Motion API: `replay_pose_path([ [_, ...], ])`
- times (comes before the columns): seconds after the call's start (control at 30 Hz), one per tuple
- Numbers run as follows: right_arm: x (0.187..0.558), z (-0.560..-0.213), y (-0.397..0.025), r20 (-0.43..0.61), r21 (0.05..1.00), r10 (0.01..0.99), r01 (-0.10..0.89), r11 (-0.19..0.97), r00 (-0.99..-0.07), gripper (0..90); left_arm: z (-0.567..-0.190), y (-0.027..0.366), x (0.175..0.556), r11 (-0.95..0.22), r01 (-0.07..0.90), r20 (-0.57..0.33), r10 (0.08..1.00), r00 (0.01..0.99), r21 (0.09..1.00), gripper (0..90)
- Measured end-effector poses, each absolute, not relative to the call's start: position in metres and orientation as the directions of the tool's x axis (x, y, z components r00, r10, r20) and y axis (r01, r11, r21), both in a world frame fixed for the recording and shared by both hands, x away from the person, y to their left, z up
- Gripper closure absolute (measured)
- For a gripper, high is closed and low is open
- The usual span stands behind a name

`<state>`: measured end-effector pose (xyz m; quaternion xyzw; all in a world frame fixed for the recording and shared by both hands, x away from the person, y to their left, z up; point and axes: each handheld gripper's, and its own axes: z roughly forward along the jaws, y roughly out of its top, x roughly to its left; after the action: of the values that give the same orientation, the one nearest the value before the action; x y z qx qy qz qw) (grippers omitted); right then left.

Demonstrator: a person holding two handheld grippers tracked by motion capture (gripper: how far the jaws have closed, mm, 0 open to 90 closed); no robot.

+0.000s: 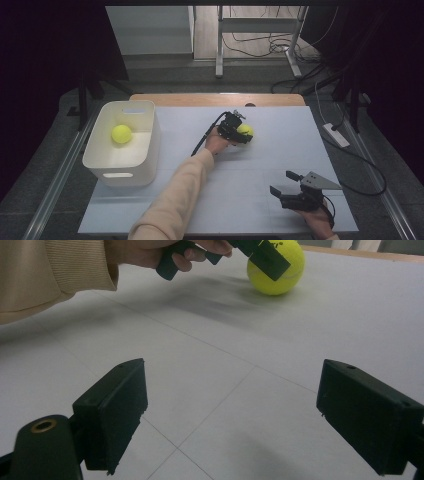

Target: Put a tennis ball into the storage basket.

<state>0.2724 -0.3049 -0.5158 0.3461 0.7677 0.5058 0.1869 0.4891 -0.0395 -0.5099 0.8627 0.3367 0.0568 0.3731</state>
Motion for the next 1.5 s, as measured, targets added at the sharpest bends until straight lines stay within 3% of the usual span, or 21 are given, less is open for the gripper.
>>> replay_pose_path([
  [1.5,0.271,-0.517,-0.303,0.047,0.903,0.72,0.338,0.265,-0.692,12.8,-0.459,0.024,0.437,-0.44,0.473,-0.109,0.634,0.766,0.763,27.4],
])
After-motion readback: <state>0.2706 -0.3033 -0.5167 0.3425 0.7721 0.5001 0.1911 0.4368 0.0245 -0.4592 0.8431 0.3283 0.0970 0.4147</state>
